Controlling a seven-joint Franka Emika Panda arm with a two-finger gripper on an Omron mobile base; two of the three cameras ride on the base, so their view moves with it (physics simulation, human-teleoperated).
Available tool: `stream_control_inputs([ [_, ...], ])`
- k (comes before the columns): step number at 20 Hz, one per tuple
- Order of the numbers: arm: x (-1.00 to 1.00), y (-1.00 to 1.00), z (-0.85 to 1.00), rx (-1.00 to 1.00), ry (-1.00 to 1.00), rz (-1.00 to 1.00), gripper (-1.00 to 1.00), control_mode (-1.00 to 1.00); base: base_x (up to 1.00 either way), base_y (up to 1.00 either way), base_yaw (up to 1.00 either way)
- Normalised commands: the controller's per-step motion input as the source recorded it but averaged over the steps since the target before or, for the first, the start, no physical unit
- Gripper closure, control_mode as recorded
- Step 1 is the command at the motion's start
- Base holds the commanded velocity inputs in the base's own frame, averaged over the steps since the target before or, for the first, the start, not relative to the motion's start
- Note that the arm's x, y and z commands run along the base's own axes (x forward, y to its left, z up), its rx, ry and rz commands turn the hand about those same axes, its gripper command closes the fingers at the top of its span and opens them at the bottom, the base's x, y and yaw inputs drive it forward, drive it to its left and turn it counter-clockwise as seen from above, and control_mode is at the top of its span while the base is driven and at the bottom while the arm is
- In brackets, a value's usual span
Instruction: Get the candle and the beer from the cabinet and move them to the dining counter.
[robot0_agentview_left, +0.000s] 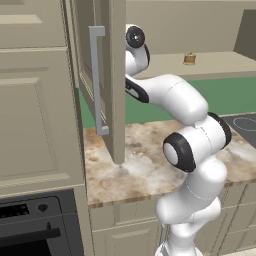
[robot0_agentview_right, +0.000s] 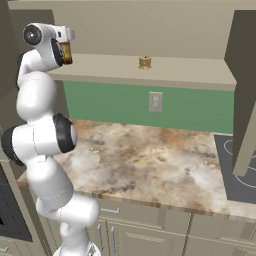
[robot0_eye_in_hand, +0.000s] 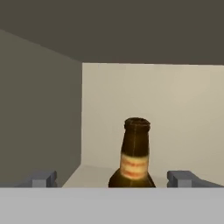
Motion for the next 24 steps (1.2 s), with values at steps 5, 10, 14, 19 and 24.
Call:
stream_control_inputs([
  [5,0.22,0.00,-0.01,0.01,0.00,0.00,-1.00,-1.00,0.00,0.00,0.00],
  [10,0.27,0.00,0.00,0.02,0.00,0.00,-1.00,-1.00,0.00,0.00,0.00],
  [14,0.18,0.00,0.00,0.01,0.00,0.00,-1.00,-1.00,0.00,0.00,0.00],
  [19,0.06,0.00,0.04,0.00,-0.03,0.00,-1.00,-1.00,0.00,0.00,0.00],
  [24,0.03,0.00,0.05,0.00,-0.03,0.00,-1.00,-1.00,0.00,0.00,0.00],
])
